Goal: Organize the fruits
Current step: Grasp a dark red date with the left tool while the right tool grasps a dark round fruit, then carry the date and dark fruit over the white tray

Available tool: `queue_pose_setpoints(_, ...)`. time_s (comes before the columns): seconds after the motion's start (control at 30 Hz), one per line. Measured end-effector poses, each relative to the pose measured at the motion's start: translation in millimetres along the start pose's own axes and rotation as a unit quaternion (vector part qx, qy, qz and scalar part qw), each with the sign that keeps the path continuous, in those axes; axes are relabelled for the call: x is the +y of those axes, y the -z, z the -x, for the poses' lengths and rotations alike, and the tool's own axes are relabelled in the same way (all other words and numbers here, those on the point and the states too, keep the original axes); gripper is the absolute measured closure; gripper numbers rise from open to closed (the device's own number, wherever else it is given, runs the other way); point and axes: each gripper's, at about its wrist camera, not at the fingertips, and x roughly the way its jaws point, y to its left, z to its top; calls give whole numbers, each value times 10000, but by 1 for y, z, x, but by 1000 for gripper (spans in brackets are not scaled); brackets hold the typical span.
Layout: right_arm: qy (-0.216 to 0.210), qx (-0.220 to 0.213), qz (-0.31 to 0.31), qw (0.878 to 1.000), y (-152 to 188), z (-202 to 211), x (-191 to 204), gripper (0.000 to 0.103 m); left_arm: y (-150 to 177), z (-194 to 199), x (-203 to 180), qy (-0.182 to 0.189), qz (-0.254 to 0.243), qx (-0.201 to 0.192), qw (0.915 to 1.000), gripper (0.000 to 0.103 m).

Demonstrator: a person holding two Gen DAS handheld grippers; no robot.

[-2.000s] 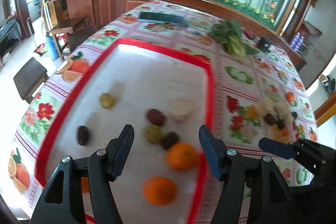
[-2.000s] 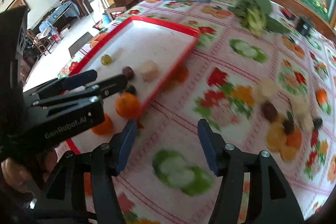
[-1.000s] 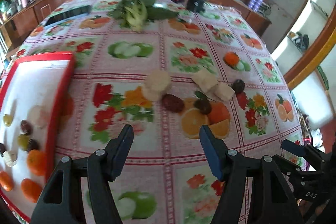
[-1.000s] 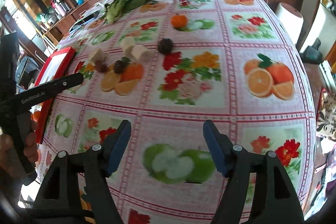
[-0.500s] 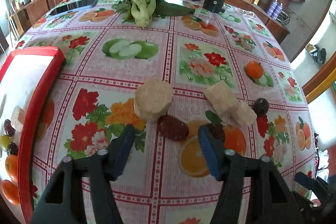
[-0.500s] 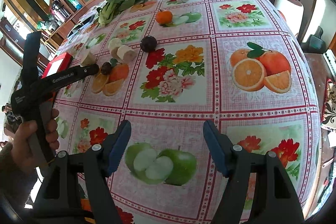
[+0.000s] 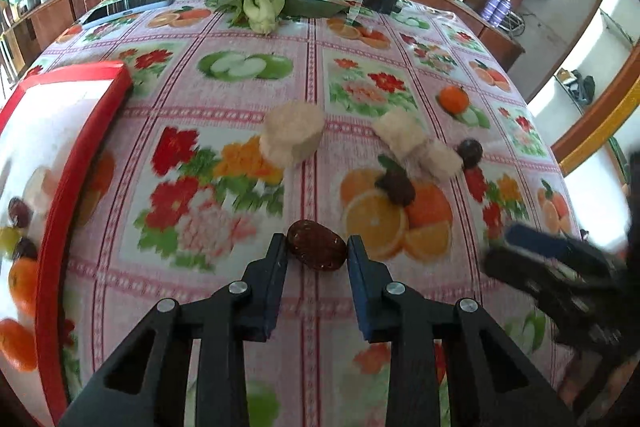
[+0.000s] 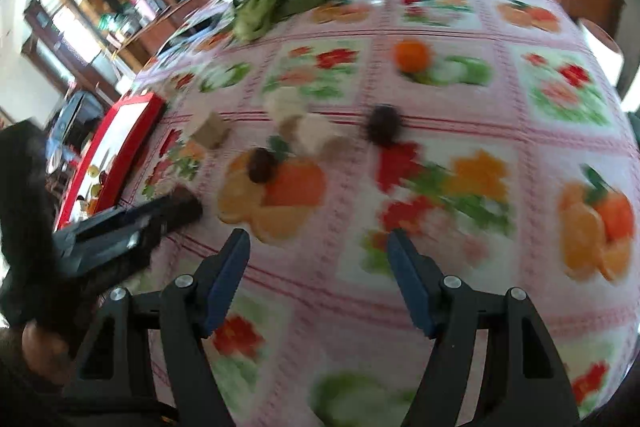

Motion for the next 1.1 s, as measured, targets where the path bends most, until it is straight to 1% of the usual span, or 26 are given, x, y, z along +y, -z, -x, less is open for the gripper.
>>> queue_pose_setpoints(0.07,7,-19,173,9998,-9,-14,15,31,7,5,5,31,-42,7,10000,73)
queue_pose_setpoints(0.2,-8,3,246,9997,-25,-33,31,31,16,14,10,58,-176,-17,9998,73)
queue_pose_setpoints(0.3,212,-8,521,9984,-33,-42,44,32,21,17,15,138,-188,-25,9997,73)
queue_pose_setpoints(0.37,383,-15,684,9969,-34,-45,51,40,23,17,19,227,-132,7,9997,73)
queue_pose_setpoints(0.43,774,-32,882,9931,-34,-48,56,58,24,17,21,298,-131,-2,9995,73)
queue_pose_setpoints(0.47,932,-18,967,9909,-34,-49,57,62,24,17,22,315,-145,-8,9994,73)
queue_pose_setpoints(0.5,1067,-7,1013,9891,-33,-49,58,74,24,17,22,329,-156,-16,9993,73)
queue_pose_setpoints(0.53,1067,8,993,9893,-34,-48,55,83,24,17,22,341,-171,-24,9993,73)
queue_pose_setpoints(0.63,919,93,706,9932,-35,-41,46,83,24,17,23,383,-198,-48,9991,73)
queue_pose_setpoints(0.7,863,33,602,9944,-31,-32,45,83,24,19,24,420,-205,-55,9989,73)
queue_pose_setpoints(0.9,764,-184,454,9959,-15,-1,53,83,25,32,27,623,-248,-156,9976,73)
queue_pose_setpoints(1.1,706,-242,426,9963,1,19,67,83,29,44,31,764,-282,-217,9964,73)
